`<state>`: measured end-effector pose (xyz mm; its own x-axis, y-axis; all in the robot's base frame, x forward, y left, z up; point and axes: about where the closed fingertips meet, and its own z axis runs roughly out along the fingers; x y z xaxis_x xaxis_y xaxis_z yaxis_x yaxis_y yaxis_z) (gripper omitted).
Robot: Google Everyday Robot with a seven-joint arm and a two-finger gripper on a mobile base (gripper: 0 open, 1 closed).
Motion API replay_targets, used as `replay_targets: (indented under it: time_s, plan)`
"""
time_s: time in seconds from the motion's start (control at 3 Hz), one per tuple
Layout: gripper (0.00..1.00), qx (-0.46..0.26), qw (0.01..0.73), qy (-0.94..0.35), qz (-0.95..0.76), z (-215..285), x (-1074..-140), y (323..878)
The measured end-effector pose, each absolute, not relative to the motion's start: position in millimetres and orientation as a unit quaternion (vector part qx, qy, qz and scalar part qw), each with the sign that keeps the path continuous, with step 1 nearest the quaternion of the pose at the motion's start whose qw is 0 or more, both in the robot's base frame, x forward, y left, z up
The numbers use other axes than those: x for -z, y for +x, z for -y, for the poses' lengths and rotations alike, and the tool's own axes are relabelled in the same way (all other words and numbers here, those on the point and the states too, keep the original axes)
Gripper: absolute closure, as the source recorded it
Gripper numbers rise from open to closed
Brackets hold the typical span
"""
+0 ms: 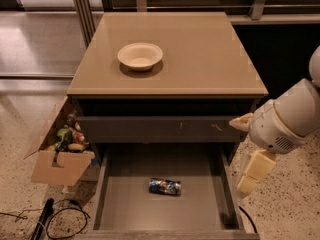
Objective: Pick redbull can from middle drawer and place on counter
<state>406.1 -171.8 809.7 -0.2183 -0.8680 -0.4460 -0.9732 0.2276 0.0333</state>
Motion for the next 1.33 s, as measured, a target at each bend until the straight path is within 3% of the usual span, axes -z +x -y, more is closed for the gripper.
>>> replay_targets:
  time_s: [0.67, 1.33]
  plan:
    - [0.00, -0.209, 0.281, -0.568, -0.745, 141, -734, 446]
    - [0.00, -0.206, 0.277, -0.560, -0.753, 137, -724, 445]
